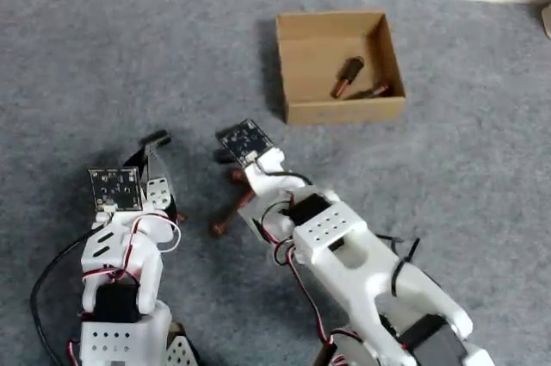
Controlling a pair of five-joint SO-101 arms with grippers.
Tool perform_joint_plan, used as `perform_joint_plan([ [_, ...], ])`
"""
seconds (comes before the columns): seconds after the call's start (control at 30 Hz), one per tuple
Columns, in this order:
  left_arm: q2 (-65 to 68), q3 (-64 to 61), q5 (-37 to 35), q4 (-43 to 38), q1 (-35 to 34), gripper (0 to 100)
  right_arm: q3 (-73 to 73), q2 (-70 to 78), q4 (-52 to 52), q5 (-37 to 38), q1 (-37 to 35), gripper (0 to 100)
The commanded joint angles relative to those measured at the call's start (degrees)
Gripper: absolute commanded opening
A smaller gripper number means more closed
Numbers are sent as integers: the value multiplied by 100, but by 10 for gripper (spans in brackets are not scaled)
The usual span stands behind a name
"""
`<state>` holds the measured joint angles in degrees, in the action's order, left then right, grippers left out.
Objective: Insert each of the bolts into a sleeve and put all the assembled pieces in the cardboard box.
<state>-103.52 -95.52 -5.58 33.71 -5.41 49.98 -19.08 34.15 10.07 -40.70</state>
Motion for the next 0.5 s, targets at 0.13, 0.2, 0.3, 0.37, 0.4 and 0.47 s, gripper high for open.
perform_joint_plan([
  [0.13, -13, 13, 9, -132, -215, 8, -2026, 1640, 312, 246, 57, 214],
  [0.2, -13, 13, 0, -132, -215, 8, -2334, 1912, 312, 246, 48, 214],
  [0.3, -31, 48, 0, -70, -215, 8, -2765, 2229, 312, 255, 40, 214],
  [0.37, -66, 66, 0, 18, -215, 8, -3125, 2545, 321, 255, 31, 214],
  [0.4, -57, 101, 0, 26, -215, 8, -3275, 2747, 321, 281, 31, 214],
  [0.47, -57, 101, 0, 26, -215, 8, -3503, 3178, 330, 545, 22, 214],
])
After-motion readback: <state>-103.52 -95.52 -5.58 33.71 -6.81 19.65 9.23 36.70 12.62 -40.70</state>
